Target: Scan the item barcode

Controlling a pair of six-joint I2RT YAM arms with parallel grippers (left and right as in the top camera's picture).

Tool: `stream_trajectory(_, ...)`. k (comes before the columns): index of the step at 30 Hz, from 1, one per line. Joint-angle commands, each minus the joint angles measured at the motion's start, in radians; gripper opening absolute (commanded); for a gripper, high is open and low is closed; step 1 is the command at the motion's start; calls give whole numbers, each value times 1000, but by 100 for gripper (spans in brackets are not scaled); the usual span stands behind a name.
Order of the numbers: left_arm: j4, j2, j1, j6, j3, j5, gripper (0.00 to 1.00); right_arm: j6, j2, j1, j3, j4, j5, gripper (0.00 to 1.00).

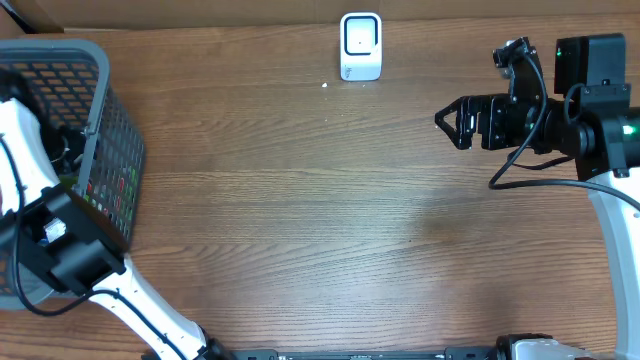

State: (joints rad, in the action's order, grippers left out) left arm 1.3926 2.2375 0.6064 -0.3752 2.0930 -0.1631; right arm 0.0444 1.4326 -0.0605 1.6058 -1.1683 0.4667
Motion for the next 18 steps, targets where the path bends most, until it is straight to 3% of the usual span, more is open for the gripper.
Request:
stream_trajectory(1, 6, 48, -14, -53, -7, -61, 91, -4, -5, -4, 23, -3, 6, 100)
stream_trajectory(4, 2, 84, -22, -60, -15, -54, 89, -4, -5, -4, 23, -5, 6, 100)
stream_trajectory(7, -5, 113, -26, -60, -19, -54, 75, -4, -5, -4, 23, -6, 6, 100)
stream_trajectory(8, -9, 121, -26, -60, -24, -54, 53, -4, -5, -4, 23, -8, 6, 100)
stream_trajectory(9, -8, 121, -26, -60, -24, -54, 39, -4, -5, -4, 23, -8, 6, 100)
stream_trajectory(12, 0, 120, -26, -59, -18, -54, 9, -4, -5, -4, 23, -13, 6, 100)
stream_trajectory(13, 5, 120, -26, -59, -14, -54, 4, -4, -5, -4, 23, -13, 6, 100)
stream_trajectory(18, 64, 120, -26, -59, 51, -47, 4, -4, -5, -4, 23, -12, 6, 100)
